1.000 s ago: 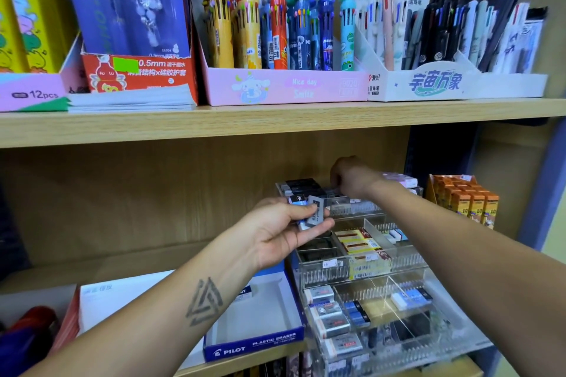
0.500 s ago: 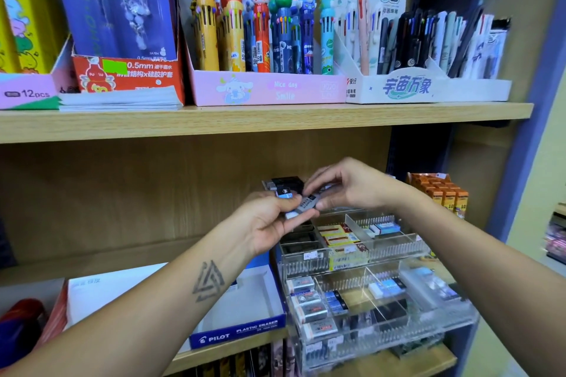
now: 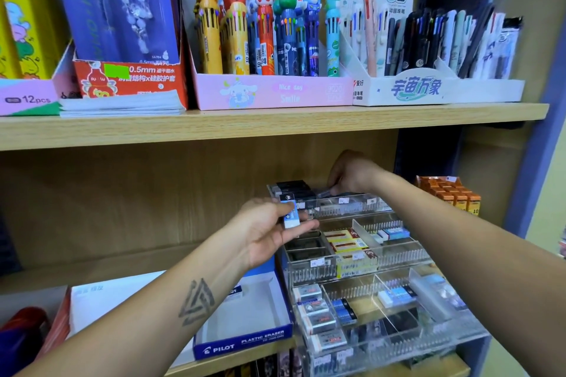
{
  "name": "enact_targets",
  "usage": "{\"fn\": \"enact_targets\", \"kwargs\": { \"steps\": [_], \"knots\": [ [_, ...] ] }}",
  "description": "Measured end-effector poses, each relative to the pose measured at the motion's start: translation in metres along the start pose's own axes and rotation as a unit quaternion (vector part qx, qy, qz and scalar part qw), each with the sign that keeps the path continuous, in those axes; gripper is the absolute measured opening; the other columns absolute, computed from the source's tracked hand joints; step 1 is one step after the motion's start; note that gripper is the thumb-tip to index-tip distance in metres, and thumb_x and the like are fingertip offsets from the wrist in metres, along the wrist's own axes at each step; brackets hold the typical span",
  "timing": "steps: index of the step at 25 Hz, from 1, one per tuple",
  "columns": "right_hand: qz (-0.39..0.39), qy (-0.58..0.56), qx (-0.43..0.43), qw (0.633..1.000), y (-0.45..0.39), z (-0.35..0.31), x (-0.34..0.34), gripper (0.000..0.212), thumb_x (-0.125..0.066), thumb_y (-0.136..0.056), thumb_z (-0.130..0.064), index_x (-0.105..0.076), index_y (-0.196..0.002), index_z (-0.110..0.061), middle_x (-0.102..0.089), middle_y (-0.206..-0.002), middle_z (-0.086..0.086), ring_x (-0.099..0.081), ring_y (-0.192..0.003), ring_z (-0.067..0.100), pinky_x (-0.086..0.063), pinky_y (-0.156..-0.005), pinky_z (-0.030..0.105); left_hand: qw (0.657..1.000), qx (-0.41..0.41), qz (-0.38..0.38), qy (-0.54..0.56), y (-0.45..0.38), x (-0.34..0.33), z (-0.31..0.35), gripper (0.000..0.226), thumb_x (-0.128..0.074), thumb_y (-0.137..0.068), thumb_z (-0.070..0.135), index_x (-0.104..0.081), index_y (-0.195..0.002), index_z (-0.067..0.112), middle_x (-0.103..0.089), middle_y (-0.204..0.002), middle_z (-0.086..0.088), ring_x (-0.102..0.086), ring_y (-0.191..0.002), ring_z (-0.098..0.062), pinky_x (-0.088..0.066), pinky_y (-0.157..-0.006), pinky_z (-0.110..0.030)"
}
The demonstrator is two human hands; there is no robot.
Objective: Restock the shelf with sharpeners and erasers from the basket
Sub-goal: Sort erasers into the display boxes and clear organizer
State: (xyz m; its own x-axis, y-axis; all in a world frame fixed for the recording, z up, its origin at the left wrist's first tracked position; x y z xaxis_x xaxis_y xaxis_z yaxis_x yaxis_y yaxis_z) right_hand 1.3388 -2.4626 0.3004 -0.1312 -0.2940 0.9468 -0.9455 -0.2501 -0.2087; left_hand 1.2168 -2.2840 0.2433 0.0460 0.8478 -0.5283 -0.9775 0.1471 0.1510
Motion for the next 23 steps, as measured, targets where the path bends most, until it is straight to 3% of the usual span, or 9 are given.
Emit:
{"fn": "enact_targets", "kwargs": {
  "steps": [5, 8, 10, 12, 14, 17, 21, 23],
  "knots": [
    [-0.007, 0.021, -0.005, 1.0, -0.02, -0.001, -0.024, 0.016, -0.072, -0.085, -0.003, -0.079, -0.096, -0.013, -0.075, -0.104, 0.005, -0.069, -0.096, 0.018, -0.056, -0.088, 0.029, 0.999, 0.013, -0.03, -0.021, 0.006, -0.002, -0.002, 0.026, -0.037, -0.094, -0.018, -0.046, -0.115, -0.009, -0.056, -0.121, -0.039, -0.065, -0.095, -0.057, -0.062, -0.07, -0.045],
    [0.002, 0.015, -0.018, 1.0, -0.019, -0.001, -0.026, 0.02, -0.064, -0.087, -0.003, -0.078, -0.097, -0.013, -0.074, -0.103, 0.007, -0.069, -0.092, 0.02, -0.06, -0.083, 0.034, 0.998, 0.0, -0.016, -0.065, 0.008, -0.001, -0.002, 0.03, -0.04, -0.093, -0.021, -0.045, -0.119, -0.007, -0.055, -0.116, -0.037, -0.067, -0.095, -0.053, -0.06, -0.068, -0.051],
    [0.045, 0.002, -0.016, 0.999, -0.002, -0.005, -0.014, 0.028, -0.059, -0.087, -0.004, -0.077, -0.103, -0.018, -0.073, -0.106, 0.002, -0.068, -0.093, 0.018, -0.059, -0.078, 0.03, 0.995, -0.005, -0.008, -0.103, 0.011, 0.001, -0.004, 0.034, -0.047, -0.092, -0.019, -0.045, -0.122, -0.004, -0.059, -0.11, -0.035, -0.072, -0.082, -0.045, -0.061, -0.065, -0.05],
    [0.086, -0.079, 0.05, 0.992, 0.035, -0.015, 0.002, 0.037, -0.056, -0.087, -0.001, -0.075, -0.109, -0.023, -0.072, -0.11, -0.002, -0.067, -0.098, 0.013, -0.052, -0.078, 0.022, 0.988, -0.011, -0.004, -0.156, 0.014, -0.002, -0.006, 0.038, -0.055, -0.091, -0.015, -0.046, -0.125, -0.002, -0.066, -0.102, -0.035, -0.074, -0.07, -0.036, -0.063, -0.06, -0.041],
    [0.023, -0.168, 0.17, 0.971, 0.088, -0.028, 0.01, 0.044, -0.057, -0.085, 0.006, -0.071, -0.117, -0.022, -0.072, -0.113, -0.002, -0.067, -0.102, 0.006, -0.051, -0.084, 0.018, 0.979, -0.018, -0.008, -0.205, 0.017, -0.01, -0.011, 0.043, -0.062, -0.089, -0.012, -0.046, -0.127, 0.0, -0.07, -0.093, -0.033, -0.073, -0.065, -0.033, -0.06, -0.053, -0.032],
    [-0.055, -0.124, 0.245, 0.96, 0.151, -0.02, 0.007, 0.044, -0.064, -0.083, 0.005, -0.071, -0.12, -0.017, -0.07, -0.117, -0.008, -0.065, -0.103, 0.0, -0.051, -0.09, 0.017, 0.969, -0.021, -0.025, -0.243, 0.024, -0.029, -0.031, 0.048, -0.066, -0.086, -0.011, -0.044, -0.127, 0.001, -0.07, -0.091, -0.029, -0.072, -0.063, -0.033, -0.059, -0.052, -0.03],
    [-0.013, -0.073, 0.218, 0.973, 0.185, 0.02, 0.0, 0.028, -0.077, -0.084, -0.014, -0.075, -0.111, -0.019, -0.072, -0.104, -0.009, -0.065, -0.092, 0.001, -0.05, -0.083, 0.018, 0.969, 0.01, -0.047, -0.241, 0.036, -0.06, -0.07, 0.043, -0.065, -0.088, -0.009, -0.043, -0.123, 0.001, -0.063, -0.114, -0.031, -0.072, -0.073, -0.04, -0.063, -0.059, -0.036],
    [-0.008, -0.005, 0.188, 0.982, 0.195, 0.042, -0.005, 0.027, -0.077, -0.084, -0.017, -0.075, -0.111, -0.019, -0.073, -0.104, -0.008, -0.063, -0.091, 0.003, -0.045, -0.079, 0.017, 0.957, 0.01, -0.056, -0.284, 0.039, -0.07, -0.088, 0.035, -0.061, -0.093, -0.004, -0.042, -0.122, 0.0, -0.063, -0.108, -0.028, -0.069, -0.08, -0.04, -0.062, -0.067, -0.04]
  ]
}}
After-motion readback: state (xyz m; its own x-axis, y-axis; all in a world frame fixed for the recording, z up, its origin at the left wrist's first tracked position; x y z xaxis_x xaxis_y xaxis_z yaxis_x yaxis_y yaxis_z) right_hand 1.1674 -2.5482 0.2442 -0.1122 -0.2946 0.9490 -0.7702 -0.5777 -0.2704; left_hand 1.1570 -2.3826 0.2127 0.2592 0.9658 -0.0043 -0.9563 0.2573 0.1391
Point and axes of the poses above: each hand's wrist, its own y-axis away from the middle knuckle, its own x-axis out of the back of the hand, z = x × y, the point moved 4 cm from there along -y, towards the middle knuckle
